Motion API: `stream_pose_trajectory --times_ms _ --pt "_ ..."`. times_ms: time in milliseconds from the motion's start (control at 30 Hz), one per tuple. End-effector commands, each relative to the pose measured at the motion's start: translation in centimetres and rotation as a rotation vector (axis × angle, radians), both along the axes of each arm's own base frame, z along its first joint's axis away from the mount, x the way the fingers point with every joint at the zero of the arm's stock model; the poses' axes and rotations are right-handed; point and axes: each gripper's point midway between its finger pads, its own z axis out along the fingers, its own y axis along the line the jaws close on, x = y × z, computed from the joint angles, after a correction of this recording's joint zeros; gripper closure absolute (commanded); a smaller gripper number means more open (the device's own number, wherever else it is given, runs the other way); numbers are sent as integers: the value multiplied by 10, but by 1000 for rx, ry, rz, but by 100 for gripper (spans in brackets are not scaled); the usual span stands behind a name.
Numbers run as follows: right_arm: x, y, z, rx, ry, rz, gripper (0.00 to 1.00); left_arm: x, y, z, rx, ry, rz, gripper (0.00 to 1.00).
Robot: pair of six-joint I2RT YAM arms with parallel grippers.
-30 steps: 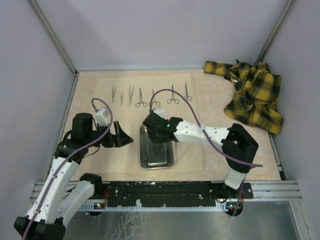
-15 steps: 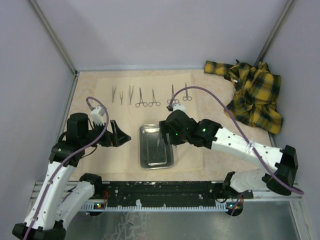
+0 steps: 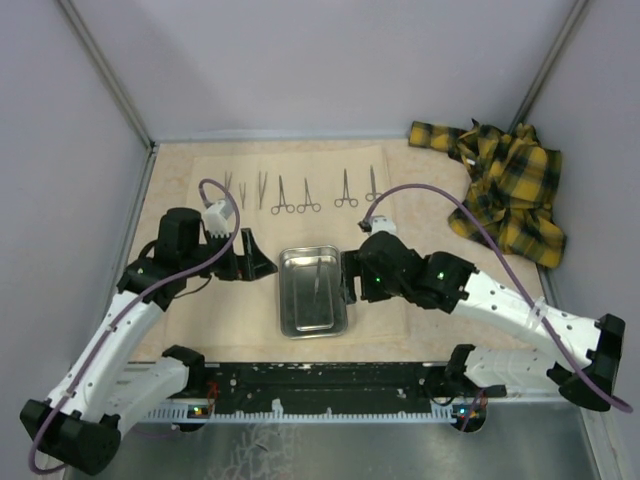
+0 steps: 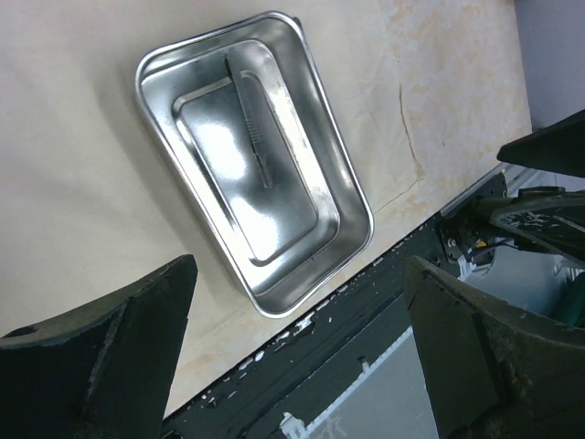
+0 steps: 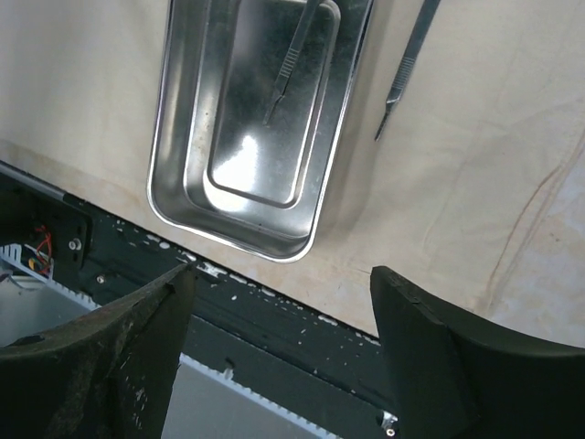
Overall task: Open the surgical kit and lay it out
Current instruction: Pick up the medical item from the container.
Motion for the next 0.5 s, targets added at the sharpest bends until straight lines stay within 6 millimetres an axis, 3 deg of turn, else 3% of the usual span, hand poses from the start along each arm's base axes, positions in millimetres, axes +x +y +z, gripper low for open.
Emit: stream_pose_trajectory --times_ms 0,233,333,467 --pt "8 9 3 47 0 -56 22 9 -11 29 21 -81 1 1" --pt "11 13 1 31 21 -79 19 13 -13 36 92 -97 36 1" --pt "16 6 1 2 27 -112 7 14 -10 37 111 -99 59 1" --pt "26 -5 -1 7 50 -138 2 16 -5 33 136 -99 79 1"
